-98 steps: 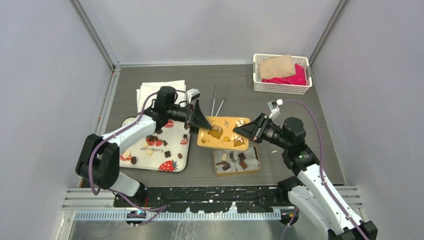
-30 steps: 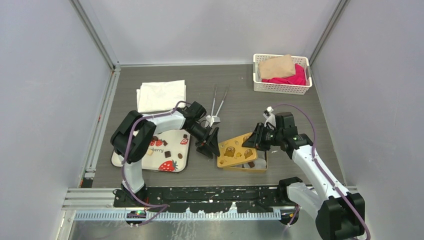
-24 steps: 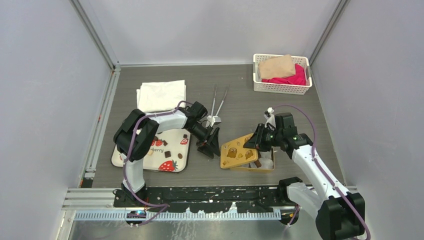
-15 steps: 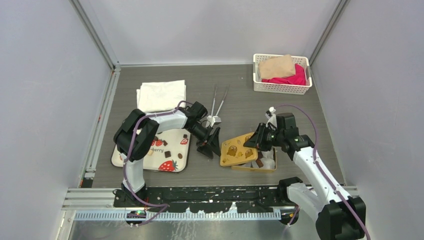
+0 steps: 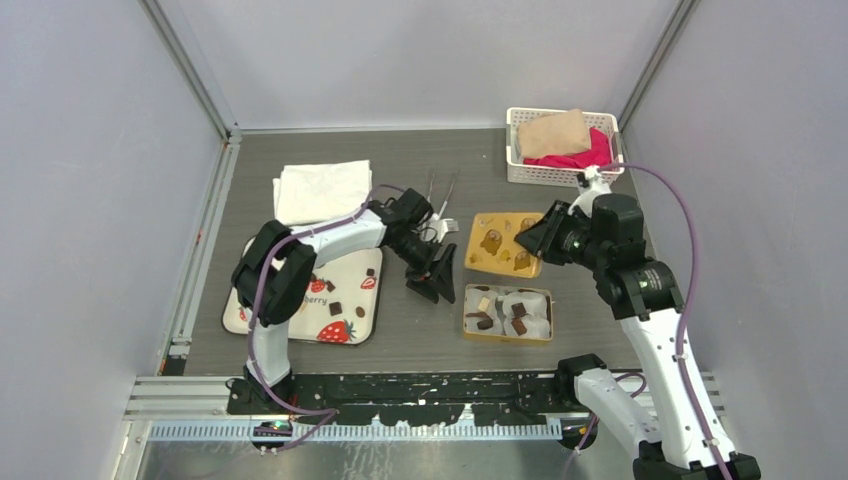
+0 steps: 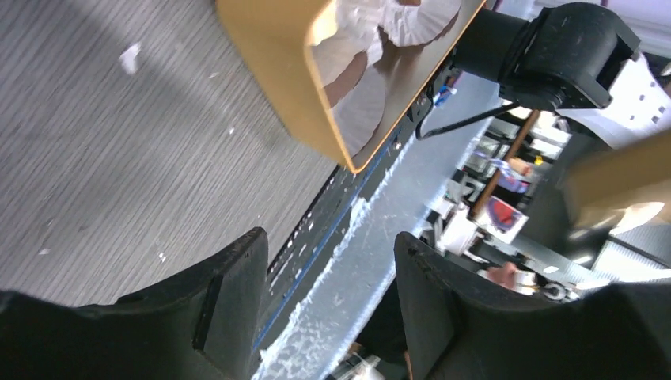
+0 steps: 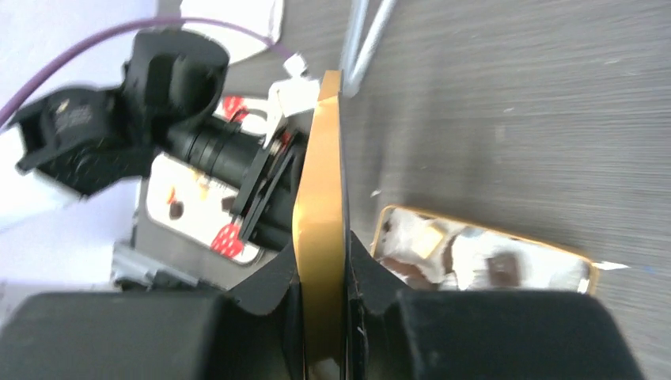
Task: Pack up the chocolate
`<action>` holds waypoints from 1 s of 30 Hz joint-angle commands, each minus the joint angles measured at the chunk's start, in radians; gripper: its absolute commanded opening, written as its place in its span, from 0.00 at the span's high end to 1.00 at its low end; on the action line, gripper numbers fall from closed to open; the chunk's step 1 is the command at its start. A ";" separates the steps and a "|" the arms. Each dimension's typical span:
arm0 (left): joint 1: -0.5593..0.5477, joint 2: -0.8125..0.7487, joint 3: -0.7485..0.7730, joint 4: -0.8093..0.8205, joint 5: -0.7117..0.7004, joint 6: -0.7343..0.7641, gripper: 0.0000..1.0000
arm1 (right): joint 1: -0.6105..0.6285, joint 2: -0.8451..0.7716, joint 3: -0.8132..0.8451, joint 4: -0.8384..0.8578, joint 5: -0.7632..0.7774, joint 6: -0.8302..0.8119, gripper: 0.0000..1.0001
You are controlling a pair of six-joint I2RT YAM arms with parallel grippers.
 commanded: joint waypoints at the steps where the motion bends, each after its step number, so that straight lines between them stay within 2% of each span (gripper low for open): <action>1: -0.092 -0.018 0.093 -0.059 -0.145 0.006 0.39 | -0.006 -0.018 0.122 -0.102 0.419 0.025 0.99; 4: -0.145 0.003 0.152 -0.086 -0.263 -0.006 0.36 | -0.006 -0.026 0.168 -0.161 0.697 0.057 0.99; 7: -0.176 0.040 0.215 -0.135 -0.406 -0.025 0.37 | -0.006 -0.027 0.187 -0.177 0.789 0.057 0.99; 10: -0.191 0.058 0.242 -0.150 -0.528 -0.045 0.39 | -0.005 -0.033 0.187 -0.170 0.795 0.068 0.99; 16: -0.208 0.114 0.275 -0.162 -0.645 -0.068 0.47 | -0.005 -0.060 0.170 -0.158 0.796 0.092 0.99; 23: -0.208 0.126 0.285 -0.158 -0.670 -0.070 0.51 | -0.007 -0.074 0.160 -0.169 0.774 0.095 0.99; 30: -0.208 -0.008 0.208 -0.106 -0.692 -0.102 0.51 | -0.006 -0.085 0.144 -0.177 0.761 0.108 0.99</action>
